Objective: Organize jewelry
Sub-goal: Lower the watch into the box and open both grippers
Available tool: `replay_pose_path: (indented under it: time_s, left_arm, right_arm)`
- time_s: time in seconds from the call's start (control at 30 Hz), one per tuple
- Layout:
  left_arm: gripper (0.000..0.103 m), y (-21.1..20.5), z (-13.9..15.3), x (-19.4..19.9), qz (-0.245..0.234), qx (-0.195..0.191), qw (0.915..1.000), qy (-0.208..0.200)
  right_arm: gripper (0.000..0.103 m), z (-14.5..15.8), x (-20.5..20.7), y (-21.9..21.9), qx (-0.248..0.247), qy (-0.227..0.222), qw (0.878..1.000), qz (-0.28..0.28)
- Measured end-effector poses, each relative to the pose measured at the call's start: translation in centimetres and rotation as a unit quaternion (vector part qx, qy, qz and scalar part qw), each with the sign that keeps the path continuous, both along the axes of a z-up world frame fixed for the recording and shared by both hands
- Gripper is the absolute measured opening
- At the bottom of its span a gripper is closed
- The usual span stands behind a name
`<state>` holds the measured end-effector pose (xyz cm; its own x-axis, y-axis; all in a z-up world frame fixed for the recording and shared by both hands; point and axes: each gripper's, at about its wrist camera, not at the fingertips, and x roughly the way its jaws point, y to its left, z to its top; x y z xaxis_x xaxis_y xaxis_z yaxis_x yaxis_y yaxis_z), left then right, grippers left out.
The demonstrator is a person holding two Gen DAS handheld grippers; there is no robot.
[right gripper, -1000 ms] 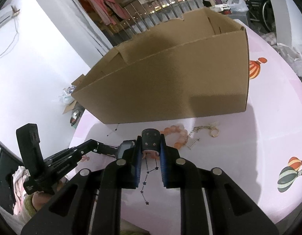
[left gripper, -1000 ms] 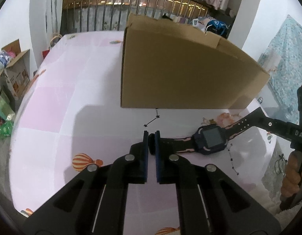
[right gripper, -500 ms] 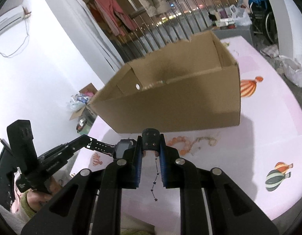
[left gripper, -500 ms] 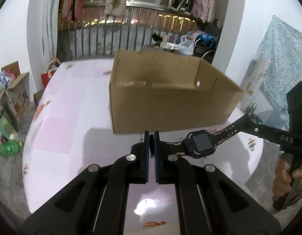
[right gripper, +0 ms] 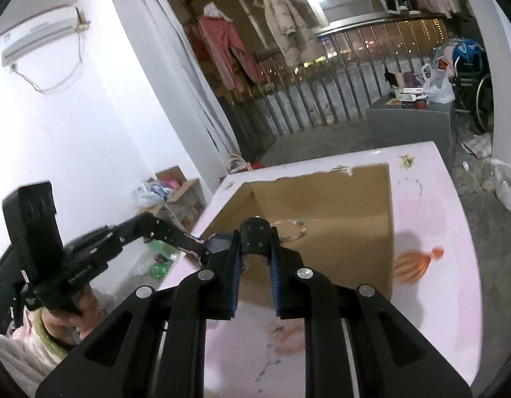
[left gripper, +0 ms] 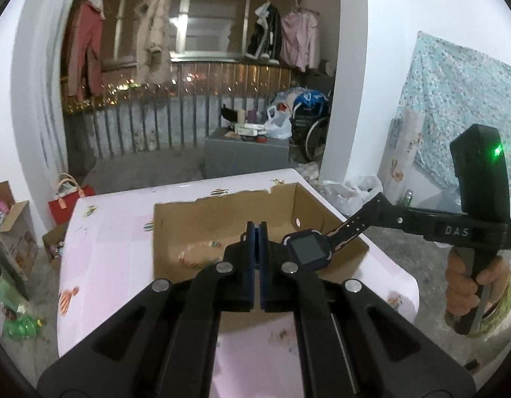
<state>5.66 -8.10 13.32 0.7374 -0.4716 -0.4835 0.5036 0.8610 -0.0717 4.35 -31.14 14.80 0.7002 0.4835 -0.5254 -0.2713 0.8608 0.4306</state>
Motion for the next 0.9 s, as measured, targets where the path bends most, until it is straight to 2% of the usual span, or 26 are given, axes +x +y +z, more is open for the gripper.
replay_pose_path:
  time_s: [0.1,0.23,0.33,0.43,0.53,0.67,0.83,0.9]
  left_arm:
    - [0.001,-1.4,-0.5,4.5,-0.002,0.004,0.9994,0.036]
    - [0.001,-3.4,-3.4,11.6,0.000,0.011,0.9921,0.125]
    - [0.001,-4.6,-5.9,15.3,0.004,0.030,0.9838,0.177]
    - [0.001,-5.6,-8.5,18.4,0.000,0.046,0.9701,0.238]
    - [0.001,-6.0,-10.4,20.0,0.009,0.068,0.9620,0.265]
    - [0.001,-6.0,-11.3,21.3,0.017,0.080,0.9550,0.285]
    - [0.001,-6.2,-12.1,22.2,0.020,0.099,0.9503,0.294]
    - [0.009,-6.2,-12.3,22.6,0.022,0.101,0.9492,0.297]
  right_arm:
    - [0.015,-0.9,4.3,-1.1,0.005,0.050,0.999,0.007]
    - [0.015,-3.1,9.9,-1.4,-0.022,0.118,0.993,0.012]
    - [0.015,-5.2,13.0,-0.7,-0.060,0.158,0.985,0.015]
    - [0.015,-6.7,15.5,0.0,-0.102,0.192,0.976,0.027]
    - [0.015,-7.7,17.6,0.5,-0.135,0.210,0.967,0.040]
    - [0.016,-8.5,19.7,1.3,-0.168,0.222,0.959,0.053]
    - [0.027,-9.5,20.7,2.6,-0.221,0.226,0.947,0.062]
    - [0.032,-9.6,20.8,3.1,-0.243,0.220,0.942,0.067]
